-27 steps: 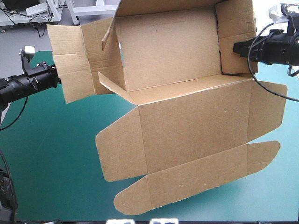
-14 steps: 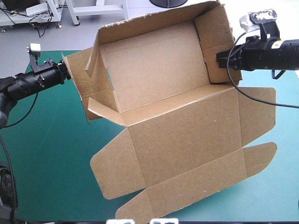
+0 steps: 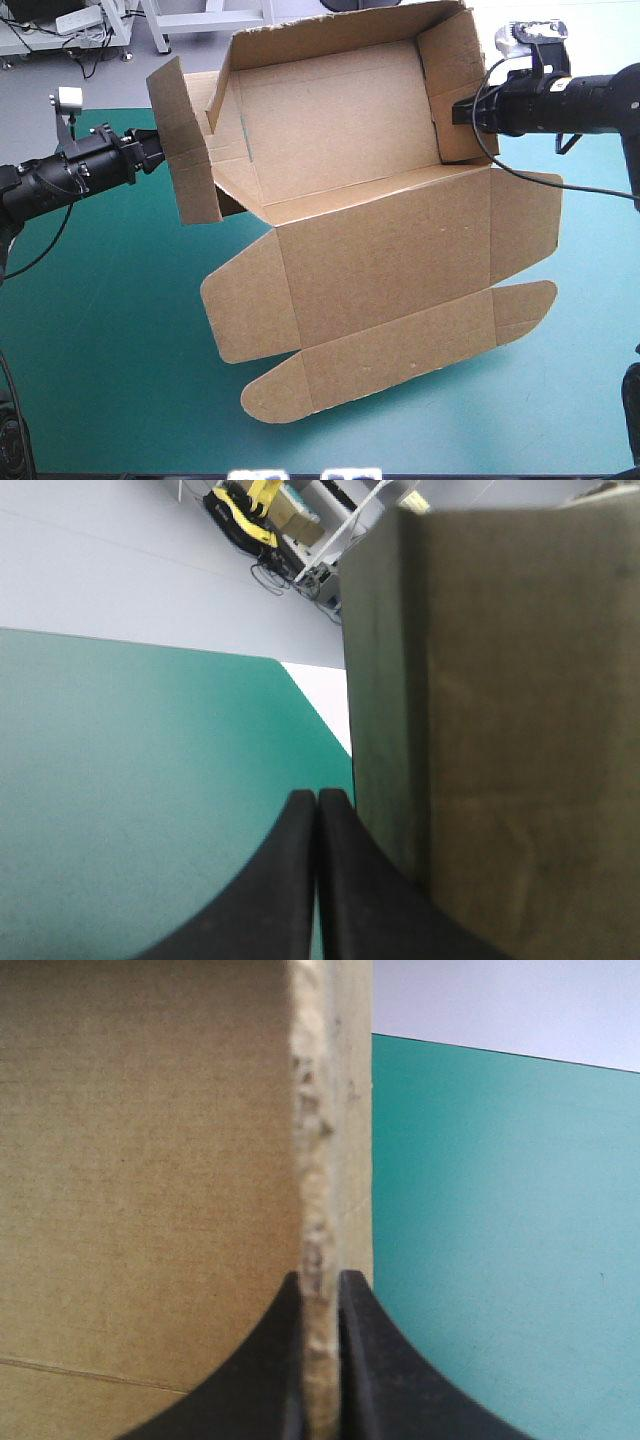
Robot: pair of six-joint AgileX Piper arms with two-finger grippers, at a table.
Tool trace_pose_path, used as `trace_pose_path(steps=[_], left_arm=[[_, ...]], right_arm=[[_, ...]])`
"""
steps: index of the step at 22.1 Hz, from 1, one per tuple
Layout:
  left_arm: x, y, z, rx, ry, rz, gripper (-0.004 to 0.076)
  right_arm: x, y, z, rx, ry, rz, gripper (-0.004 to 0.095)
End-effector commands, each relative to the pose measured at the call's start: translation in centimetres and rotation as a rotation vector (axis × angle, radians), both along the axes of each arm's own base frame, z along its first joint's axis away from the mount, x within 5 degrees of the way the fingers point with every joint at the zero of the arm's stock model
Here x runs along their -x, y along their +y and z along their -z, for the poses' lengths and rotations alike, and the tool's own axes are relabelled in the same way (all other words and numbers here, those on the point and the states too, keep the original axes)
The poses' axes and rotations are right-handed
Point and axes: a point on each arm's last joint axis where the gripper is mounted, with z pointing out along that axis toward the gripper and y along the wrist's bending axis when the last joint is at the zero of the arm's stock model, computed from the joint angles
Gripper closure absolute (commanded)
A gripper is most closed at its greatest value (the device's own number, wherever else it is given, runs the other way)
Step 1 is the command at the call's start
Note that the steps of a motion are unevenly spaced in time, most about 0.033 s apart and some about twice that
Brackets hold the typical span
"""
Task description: Fold the box
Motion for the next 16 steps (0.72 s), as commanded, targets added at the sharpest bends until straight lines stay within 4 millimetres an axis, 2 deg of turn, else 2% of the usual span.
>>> trace_pose_path(steps=[1, 3, 6, 9, 11, 16], left_arm=[[1.8, -1.0, -2.1, 0.040, -0.041, 0.102, 0.0733], [1.8, -1.4, -2.2, 0.046, -0.040, 0.115, 0.0733], [2.0, -3.4, -2.2, 0.047, -0.038, 0.188, 0.0733], [2.1, -4.3, -2.1, 0.037, -0.039, 0.221, 0.0721], [2.0, -4.2, -1.9, 0.027, -0.038, 0.221, 0.0666], [2.0, -4.2, -1.8, 0.024, -0.021, 0.220, 0.0431]], right_arm=[[1.0, 0.4, -2.6, -0.092, -0.117, 0.014, 0.0908], [0.6, 1.0, -2.3, -0.086, -0.118, 0.000, 0.0907], [-0.1, 2.5, -1.8, -0.058, -0.133, -0.015, 0.0907], [-0.3, 3.2, -1.4, -0.029, -0.131, -0.014, 0.0908], [-0.3, 3.1, -1.5, -0.030, -0.134, -0.012, 0.0908], [-0.3, 3.1, -1.4, -0.030, -0.134, -0.012, 0.0908]])
